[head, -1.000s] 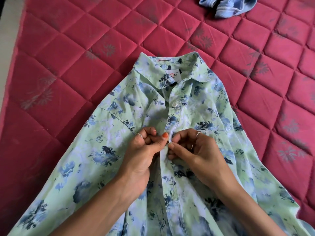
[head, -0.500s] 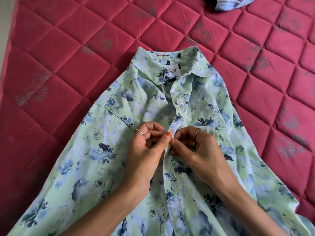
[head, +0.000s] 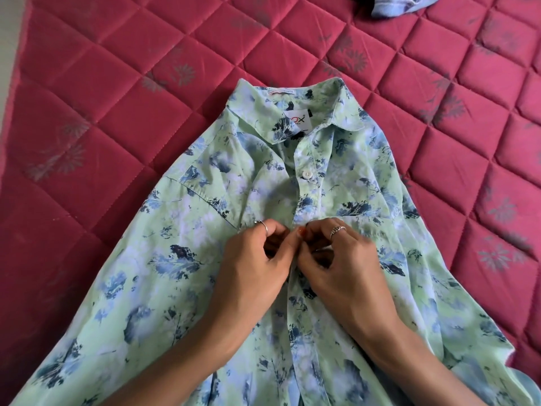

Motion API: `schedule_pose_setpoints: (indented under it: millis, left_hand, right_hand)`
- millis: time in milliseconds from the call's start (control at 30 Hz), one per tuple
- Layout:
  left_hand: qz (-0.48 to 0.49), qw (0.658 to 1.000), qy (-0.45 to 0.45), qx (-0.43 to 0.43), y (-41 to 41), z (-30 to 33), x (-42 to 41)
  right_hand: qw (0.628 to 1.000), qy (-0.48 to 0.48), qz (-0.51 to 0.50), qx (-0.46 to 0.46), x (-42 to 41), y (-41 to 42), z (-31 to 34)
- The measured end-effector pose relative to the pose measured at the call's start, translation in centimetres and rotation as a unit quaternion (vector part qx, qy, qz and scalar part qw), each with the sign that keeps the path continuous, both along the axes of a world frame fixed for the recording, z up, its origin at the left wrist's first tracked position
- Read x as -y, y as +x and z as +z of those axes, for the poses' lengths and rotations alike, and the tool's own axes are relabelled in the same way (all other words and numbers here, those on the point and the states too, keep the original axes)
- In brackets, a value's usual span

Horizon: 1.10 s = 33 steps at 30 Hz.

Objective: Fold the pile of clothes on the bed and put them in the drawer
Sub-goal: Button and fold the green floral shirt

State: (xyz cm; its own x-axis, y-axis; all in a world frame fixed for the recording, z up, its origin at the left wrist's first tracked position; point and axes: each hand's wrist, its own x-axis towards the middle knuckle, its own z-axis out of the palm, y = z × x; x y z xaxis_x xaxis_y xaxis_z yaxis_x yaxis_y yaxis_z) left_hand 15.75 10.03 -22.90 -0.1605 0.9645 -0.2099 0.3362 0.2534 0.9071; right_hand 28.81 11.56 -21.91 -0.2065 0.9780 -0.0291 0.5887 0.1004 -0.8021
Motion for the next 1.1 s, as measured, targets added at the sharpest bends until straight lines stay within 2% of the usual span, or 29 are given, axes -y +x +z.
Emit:
schedule_pose_setpoints:
  millis: [100,267,400,633,833,1000,1100]
  left_hand:
    - [-0.002,1.0,0.004,-0.007,0.0,0.3,0.0]
    - [0.045,0.993,-0.031,0.102,0.2,-0.2,0.0]
    - [0.076,0.987,-0.033,0.139,0.3,-0.5,0.0]
    - [0.095,0.983,-0.025,0.153,0.6,-0.7,0.1]
    - [0.108,0.978,-0.037,0.173,0.5,-0.9,0.2]
    - [0.08,0.989,-0.013,0.123,0.3,-0.9,0.2]
    - [0.069,0.992,-0.004,0.105,0.4,-0.6,0.2]
  right_hand:
    - [1.0,0.029,-0.001,0.009,0.2,-0.3,-0.1]
    - [0.999,0.043,-0.013,-0.009,0.4,-0.7,-0.2]
    - [0.999,0.032,-0.019,-0.035,0.4,-0.9,-0.1]
    - [0.994,-0.05,-0.025,-0.092,0.2,-0.8,0.6]
    - [0.965,-0.167,-0.026,-0.199,-0.5,-0.1,0.6]
    - [0.93,-0.24,-0.057,-0.274,-1.1,0.4,0.8]
    - [0.918,-0.267,-0.058,-0.286,-1.1,0.6,0.8]
